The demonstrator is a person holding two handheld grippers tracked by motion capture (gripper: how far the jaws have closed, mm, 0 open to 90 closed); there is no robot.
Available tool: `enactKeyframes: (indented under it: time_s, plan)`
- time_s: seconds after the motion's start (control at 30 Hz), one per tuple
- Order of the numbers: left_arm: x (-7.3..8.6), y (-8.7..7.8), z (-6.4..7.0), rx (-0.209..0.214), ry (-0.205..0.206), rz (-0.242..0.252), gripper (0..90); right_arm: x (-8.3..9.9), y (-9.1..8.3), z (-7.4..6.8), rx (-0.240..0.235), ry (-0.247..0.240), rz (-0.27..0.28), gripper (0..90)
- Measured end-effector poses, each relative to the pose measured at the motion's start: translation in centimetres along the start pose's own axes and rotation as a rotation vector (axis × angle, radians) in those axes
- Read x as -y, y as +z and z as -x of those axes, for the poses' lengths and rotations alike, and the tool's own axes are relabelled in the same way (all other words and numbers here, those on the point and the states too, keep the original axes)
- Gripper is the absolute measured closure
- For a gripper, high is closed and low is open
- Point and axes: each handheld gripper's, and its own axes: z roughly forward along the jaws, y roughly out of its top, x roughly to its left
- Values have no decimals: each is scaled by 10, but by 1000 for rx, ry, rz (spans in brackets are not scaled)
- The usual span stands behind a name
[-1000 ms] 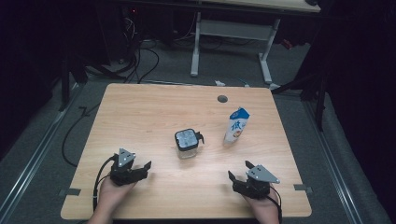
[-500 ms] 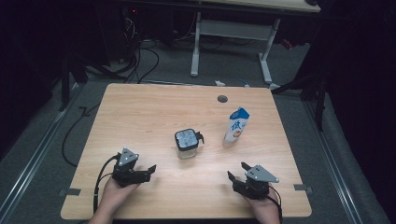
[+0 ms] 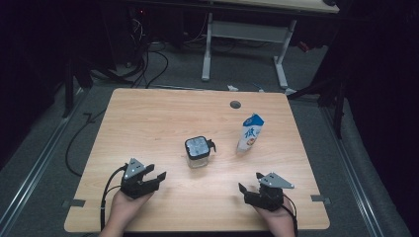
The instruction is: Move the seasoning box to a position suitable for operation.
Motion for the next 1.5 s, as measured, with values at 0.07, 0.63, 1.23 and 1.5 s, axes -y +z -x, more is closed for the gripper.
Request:
enactKeyframes:
  time_s: [0.07, 0.63, 1.23, 1.5]
  plan:
    - [-2, 3, 1, 5, 14, 2, 483, 1, 1, -2, -11, -15, 2, 286]
    - [-35, 45, -1, -48, 33, -64, 520, 0, -3, 0, 13, -72, 59, 364]
    - [-77, 83, 1, -78, 89, -34, 825, -2, -3, 6, 9, -46, 28, 346]
    - [-80, 96, 3, -67, 89, -18, 900, -3, -2, 7, -12, 3, -5, 355]
